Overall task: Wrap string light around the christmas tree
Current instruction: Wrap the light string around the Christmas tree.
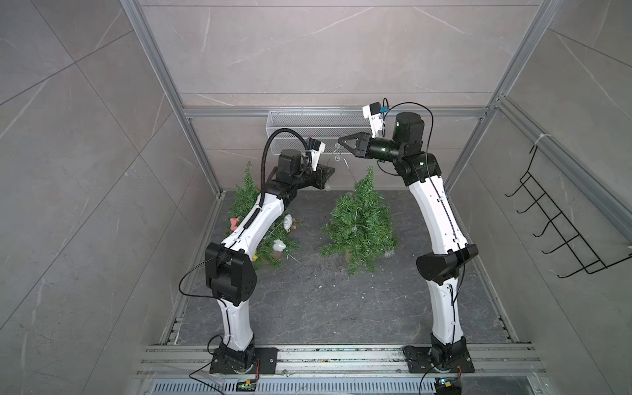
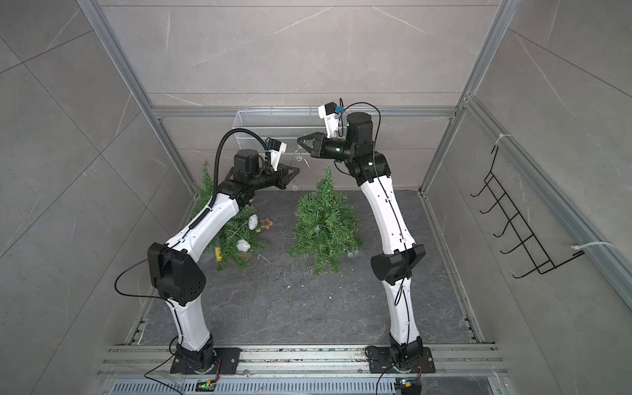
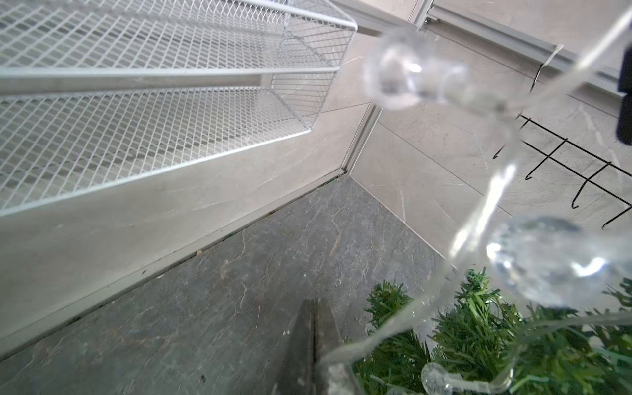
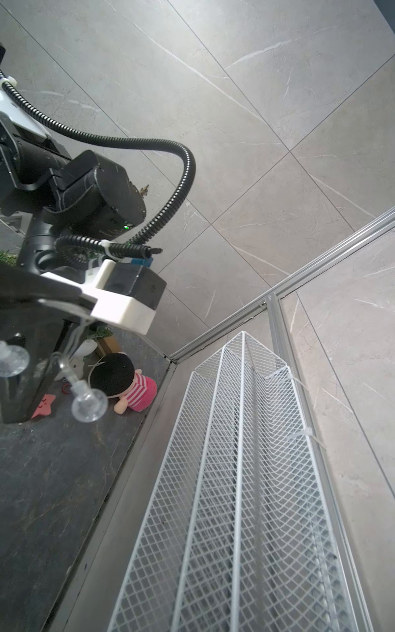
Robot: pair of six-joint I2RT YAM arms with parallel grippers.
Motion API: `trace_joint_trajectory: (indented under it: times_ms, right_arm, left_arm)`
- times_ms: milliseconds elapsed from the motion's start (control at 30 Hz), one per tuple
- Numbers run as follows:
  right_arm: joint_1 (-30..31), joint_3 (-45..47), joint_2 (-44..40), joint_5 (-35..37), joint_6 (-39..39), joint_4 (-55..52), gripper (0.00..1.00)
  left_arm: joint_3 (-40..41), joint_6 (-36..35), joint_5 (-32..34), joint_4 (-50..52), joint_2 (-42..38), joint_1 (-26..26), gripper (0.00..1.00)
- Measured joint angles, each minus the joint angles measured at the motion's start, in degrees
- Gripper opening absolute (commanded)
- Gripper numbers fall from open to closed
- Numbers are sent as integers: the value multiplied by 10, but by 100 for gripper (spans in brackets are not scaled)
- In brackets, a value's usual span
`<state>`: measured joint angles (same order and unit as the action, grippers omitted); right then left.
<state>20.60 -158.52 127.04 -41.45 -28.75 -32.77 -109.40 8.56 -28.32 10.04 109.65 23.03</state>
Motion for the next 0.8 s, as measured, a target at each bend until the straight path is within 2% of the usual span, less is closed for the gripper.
trace_joint_trajectory:
  times_ms: [367, 800]
  right_arm:
    - [-10, 15, -2, -2, 2, 0, 7]
    - [-22, 89, -42, -4, 24, -6, 30]
  left_arm:
    - [-82, -2, 3, 92, -14, 0, 0]
    - [-167, -67, 53, 244, -23, 30, 0]
